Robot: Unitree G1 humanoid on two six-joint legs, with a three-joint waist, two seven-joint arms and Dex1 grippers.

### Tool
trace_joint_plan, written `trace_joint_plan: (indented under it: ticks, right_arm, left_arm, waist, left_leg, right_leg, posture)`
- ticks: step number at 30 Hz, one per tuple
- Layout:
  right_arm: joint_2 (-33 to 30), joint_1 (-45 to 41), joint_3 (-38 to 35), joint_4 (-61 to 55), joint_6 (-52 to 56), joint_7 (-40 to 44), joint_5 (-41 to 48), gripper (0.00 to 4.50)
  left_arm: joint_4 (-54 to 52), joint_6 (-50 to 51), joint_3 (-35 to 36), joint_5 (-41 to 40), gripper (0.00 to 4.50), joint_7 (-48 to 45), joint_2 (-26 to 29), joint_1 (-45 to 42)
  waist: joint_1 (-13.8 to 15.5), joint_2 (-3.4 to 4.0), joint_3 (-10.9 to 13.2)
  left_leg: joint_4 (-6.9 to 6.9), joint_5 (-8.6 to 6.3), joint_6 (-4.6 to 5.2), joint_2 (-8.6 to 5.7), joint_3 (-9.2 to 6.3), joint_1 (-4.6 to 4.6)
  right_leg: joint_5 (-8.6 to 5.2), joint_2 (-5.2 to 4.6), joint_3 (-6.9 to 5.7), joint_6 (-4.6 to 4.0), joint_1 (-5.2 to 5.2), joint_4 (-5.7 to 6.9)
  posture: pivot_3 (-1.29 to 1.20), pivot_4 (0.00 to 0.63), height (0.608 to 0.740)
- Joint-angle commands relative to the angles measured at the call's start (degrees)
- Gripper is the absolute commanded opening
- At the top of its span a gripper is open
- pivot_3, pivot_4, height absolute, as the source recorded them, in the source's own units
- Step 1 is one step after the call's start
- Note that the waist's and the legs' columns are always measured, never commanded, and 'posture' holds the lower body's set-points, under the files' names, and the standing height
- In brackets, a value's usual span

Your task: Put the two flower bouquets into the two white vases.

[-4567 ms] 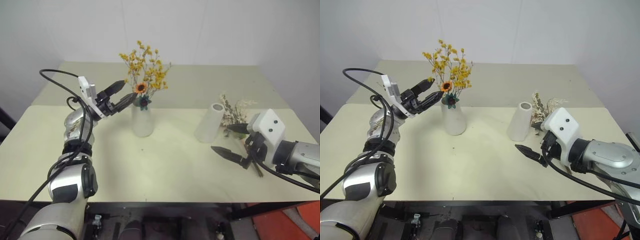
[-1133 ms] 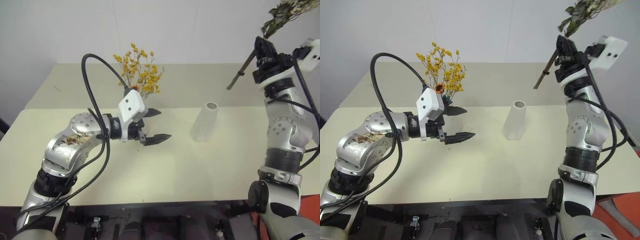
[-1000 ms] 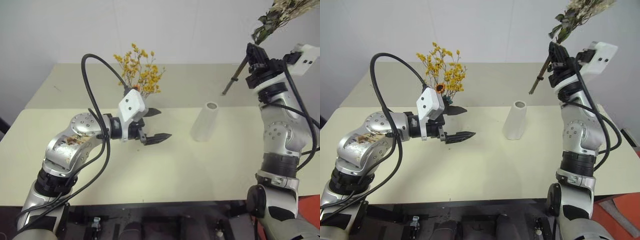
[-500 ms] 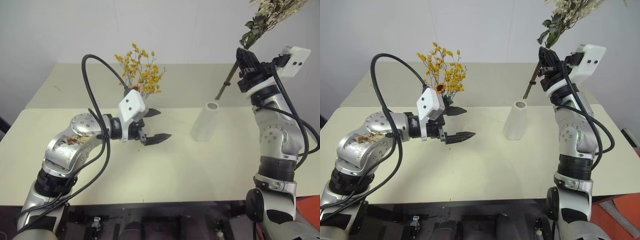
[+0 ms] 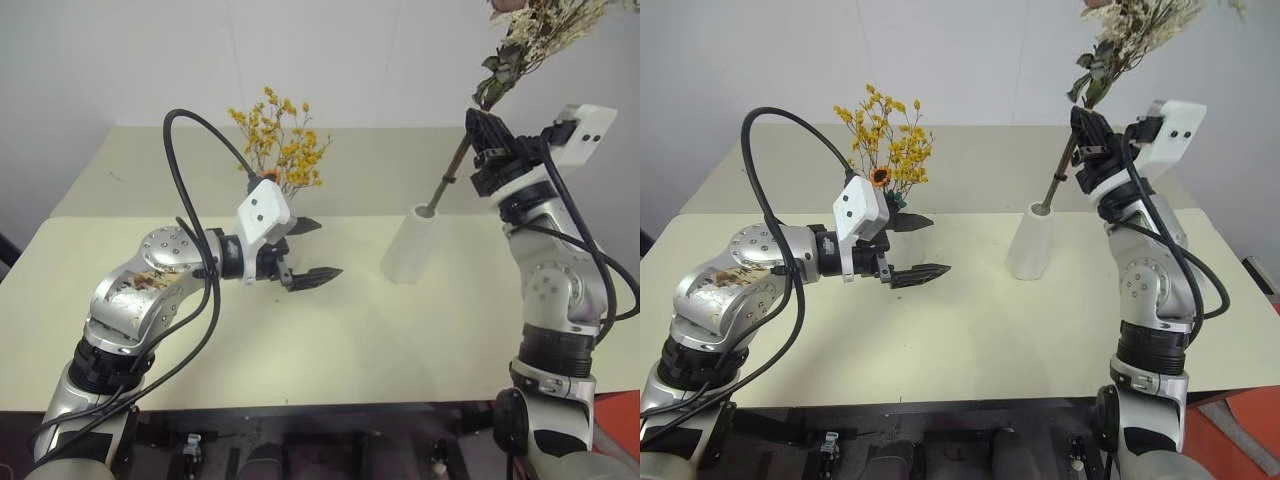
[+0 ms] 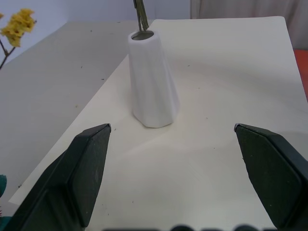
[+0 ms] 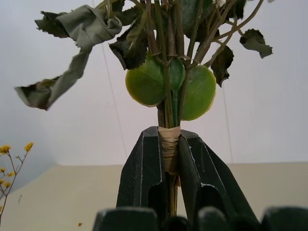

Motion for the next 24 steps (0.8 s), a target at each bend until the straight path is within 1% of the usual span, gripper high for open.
trace_joint_plan:
  ticks: [1, 24]
  right_arm:
    - [-0.25, -0.46, -0.02, -2.44, -0.5, -0.29, 0.24, 0.23]
    - [1.04, 2.0, 2.15, 0.18, -2.68, 0.73, -2.46, 0.23]
  left_arm:
    - [-1.26, -0.98, 1.43, 0.01, 4.5, -0.15, 0.26, -1.05]
    - [-1.88, -0.59, 1.75, -0.23, 4.5, 0.21, 0.32, -0.79]
  waist:
    - [0.0, 0.0, 0.0]
    - [-0.01, 0.0, 0.0]
  left_leg:
    - [0.0, 0.0, 0.0, 0.01, 0.0, 0.01]
    - [-0.01, 0.0, 0.0, 0.01, 0.0, 0.0]
  right_leg:
    - [-0.01, 0.01, 0.0, 0.01, 0.0, 0.0]
    - [-0.04, 0.01, 0.0, 0.07, 0.0, -0.01]
  posture:
    - [0.0, 0.15, 0.74]
    - [0.0, 0.15, 0.74]
